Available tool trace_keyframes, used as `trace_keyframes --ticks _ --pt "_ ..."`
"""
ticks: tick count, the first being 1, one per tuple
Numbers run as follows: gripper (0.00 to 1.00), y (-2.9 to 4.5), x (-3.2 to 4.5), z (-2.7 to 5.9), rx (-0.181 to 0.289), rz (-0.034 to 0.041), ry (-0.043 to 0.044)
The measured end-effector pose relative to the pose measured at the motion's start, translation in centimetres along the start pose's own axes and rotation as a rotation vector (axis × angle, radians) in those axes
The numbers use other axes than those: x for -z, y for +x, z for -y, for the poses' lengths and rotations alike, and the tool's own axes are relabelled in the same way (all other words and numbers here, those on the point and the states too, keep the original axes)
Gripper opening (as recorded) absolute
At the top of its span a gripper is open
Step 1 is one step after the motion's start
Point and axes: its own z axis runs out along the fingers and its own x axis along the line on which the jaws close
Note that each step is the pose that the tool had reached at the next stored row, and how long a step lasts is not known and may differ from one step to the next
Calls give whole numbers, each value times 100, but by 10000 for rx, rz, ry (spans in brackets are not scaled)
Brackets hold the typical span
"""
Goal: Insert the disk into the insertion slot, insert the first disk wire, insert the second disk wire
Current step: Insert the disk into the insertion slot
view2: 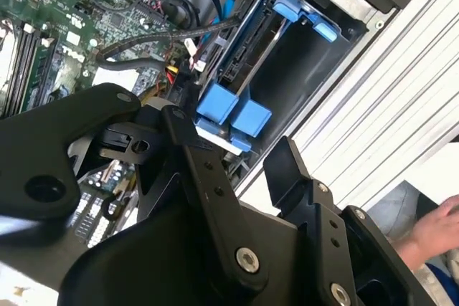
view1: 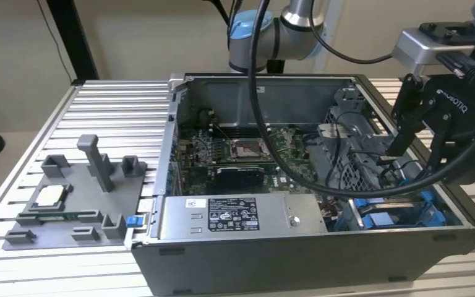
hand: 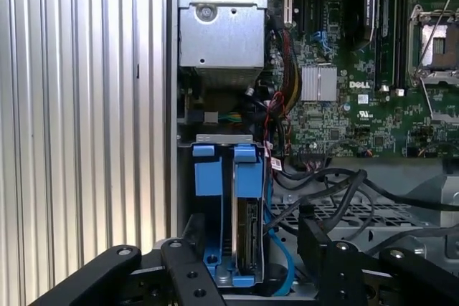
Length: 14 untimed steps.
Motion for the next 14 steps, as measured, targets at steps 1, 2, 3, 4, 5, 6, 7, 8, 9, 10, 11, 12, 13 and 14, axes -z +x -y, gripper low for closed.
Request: trace_keyframes --ticks 1,2,3,4,5,6,7,8,9,10,11,12,13,14 --pt "100 -6 -4 -3 -6 5 1" --pt "100 -14 -5 -7 -13 8 2" --pt "100 -20 -7 -10 -15 10 2" --pt "100 -26 -13 -26 -19 27 8" --pt "100 -34 -17 -47 -21 54 19" --pt "100 -39 -23 -63 -23 79 24" --pt "100 -43 -31 -76 -23 102 26" --pt "100 -50 -39 -89 -23 121 28" --pt "100 -55 -47 -93 -23 143 30" --pt "100 -61 -51 -93 -21 167 30" --pt "100 -68 -55 -93 -19 198 29" --pt "100 -74 -56 -93 -18 242 28" --pt "100 -79 -57 -93 -16 308 27" --pt "100 -84 -58 -93 -14 390 27"
